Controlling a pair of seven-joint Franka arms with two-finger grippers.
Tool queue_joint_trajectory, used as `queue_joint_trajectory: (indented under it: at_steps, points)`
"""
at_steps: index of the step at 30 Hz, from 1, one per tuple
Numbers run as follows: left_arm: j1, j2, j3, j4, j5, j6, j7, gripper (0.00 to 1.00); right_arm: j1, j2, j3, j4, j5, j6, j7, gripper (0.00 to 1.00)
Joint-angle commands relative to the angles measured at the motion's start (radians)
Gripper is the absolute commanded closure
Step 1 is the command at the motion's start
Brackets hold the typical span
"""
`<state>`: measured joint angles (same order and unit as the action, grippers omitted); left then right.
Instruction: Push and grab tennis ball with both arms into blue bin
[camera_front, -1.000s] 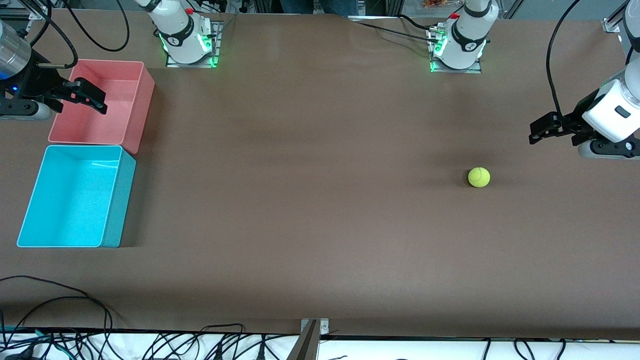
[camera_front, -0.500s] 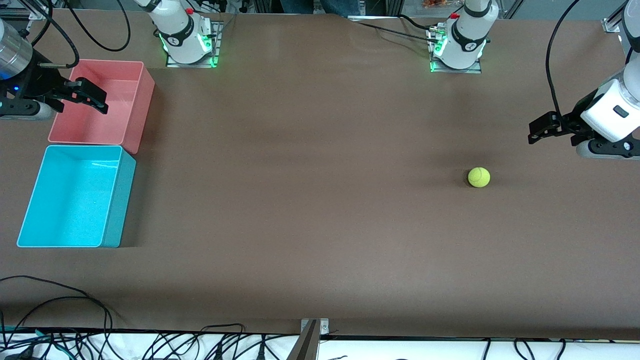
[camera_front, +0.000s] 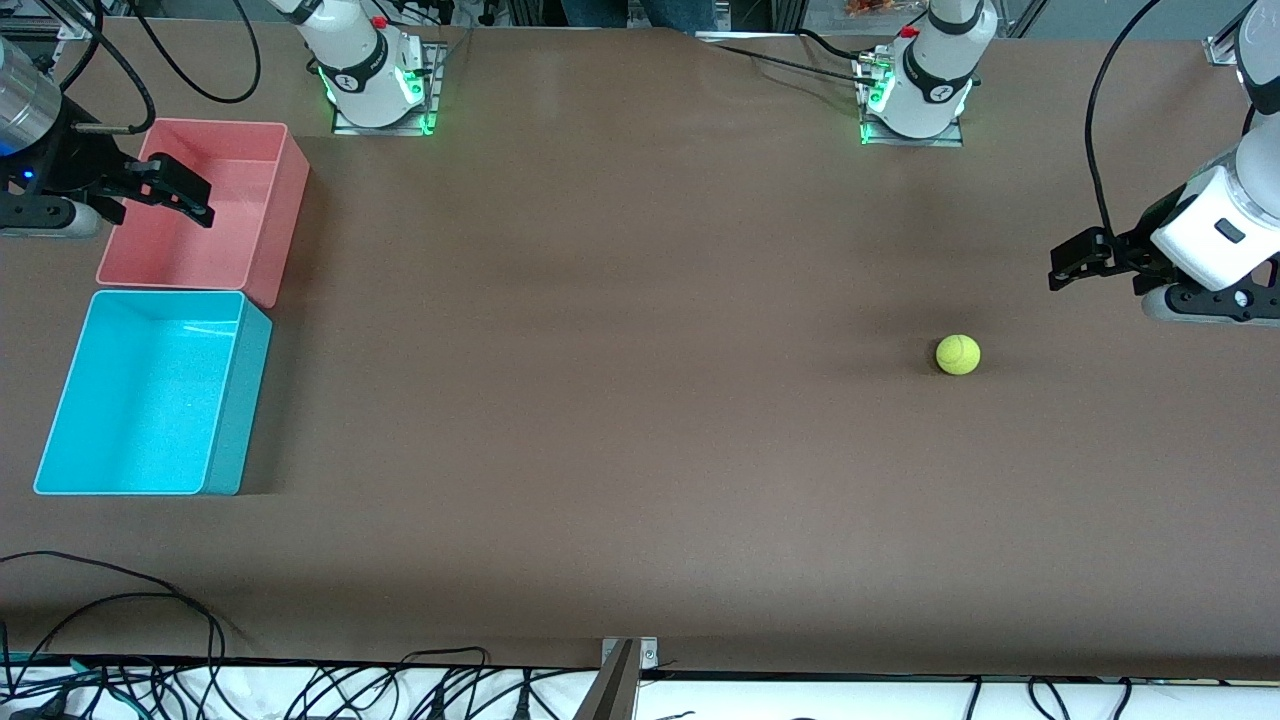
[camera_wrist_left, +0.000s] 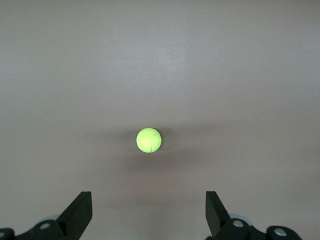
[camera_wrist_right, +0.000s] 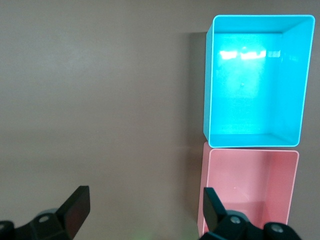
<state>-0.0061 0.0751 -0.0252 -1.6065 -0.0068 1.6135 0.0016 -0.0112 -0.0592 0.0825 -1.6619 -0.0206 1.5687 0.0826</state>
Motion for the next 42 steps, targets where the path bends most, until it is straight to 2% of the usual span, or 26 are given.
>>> queue_joint_trajectory:
  at_steps: [1, 42]
  points:
    - [0.003, -0.008, 0.002, -0.012, -0.015, 0.009, 0.017, 0.0, -0.003, 0.019, -0.003, 0.027, 0.018, -0.012, 0.017, 0.0]
    - [0.021, 0.009, 0.01, 0.005, -0.024, 0.006, 0.026, 0.0, -0.003, 0.032, -0.003, 0.048, 0.013, -0.015, 0.019, 0.0]
